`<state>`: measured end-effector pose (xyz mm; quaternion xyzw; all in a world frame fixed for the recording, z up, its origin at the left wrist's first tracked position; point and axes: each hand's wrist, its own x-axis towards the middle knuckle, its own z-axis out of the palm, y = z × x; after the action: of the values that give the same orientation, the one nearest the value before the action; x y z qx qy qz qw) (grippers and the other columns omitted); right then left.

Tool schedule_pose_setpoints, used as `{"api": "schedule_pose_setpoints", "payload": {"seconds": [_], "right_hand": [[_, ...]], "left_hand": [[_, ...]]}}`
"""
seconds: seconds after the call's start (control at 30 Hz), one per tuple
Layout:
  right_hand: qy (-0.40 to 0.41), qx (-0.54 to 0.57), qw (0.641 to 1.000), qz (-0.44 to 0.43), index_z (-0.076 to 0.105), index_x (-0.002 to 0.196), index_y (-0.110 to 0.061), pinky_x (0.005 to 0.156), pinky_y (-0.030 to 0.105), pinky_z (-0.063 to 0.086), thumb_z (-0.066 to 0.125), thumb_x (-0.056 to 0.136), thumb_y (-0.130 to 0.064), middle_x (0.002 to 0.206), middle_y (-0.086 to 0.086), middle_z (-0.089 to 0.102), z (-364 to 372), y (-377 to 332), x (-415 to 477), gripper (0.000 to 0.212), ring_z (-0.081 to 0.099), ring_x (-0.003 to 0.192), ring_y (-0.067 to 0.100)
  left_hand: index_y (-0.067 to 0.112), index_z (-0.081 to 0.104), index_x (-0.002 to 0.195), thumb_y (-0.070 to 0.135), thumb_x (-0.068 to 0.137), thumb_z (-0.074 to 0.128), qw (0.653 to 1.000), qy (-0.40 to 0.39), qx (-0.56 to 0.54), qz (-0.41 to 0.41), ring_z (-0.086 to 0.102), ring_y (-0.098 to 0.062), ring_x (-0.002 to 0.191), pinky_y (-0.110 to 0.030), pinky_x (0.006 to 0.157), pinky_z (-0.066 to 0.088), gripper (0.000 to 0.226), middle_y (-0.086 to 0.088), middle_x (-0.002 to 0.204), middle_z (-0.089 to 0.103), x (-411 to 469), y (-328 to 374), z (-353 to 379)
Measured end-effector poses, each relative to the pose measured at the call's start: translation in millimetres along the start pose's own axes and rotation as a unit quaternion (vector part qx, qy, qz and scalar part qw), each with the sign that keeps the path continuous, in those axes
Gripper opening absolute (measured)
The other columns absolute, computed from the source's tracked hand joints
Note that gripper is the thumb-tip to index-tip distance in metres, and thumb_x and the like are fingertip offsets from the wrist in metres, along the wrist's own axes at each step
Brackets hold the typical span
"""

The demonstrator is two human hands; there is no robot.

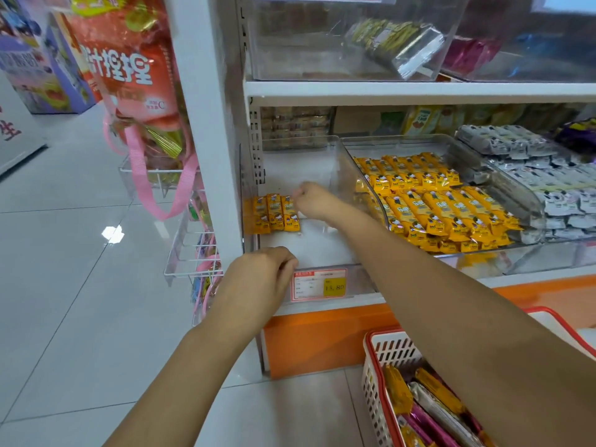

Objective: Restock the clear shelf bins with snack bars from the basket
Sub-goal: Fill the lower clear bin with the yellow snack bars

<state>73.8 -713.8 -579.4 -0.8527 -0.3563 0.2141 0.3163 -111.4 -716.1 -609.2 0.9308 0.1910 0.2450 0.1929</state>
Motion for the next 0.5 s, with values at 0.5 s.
{"api": "schedule_pose_setpoints", "payload": {"seconds": [0.5], "right_hand": [[-0.119,-0.254,0.958,0.058,0.052,0.071,-0.012,0.056,0.023,0.039,0.054,0.093,-0.032,0.068,0.001,0.052,-4,205,-233,0.031,0.053,0.066,0.015]], "left_hand": [[0.014,0.061,0.113,0.026,0.098,0.039,0.922,-0.343,0.056,0.169,0.059,-0.025,0.103,-0.037,0.085,0.048,0.029,-0.007,0.116,0.062,-92,80,125]]}}
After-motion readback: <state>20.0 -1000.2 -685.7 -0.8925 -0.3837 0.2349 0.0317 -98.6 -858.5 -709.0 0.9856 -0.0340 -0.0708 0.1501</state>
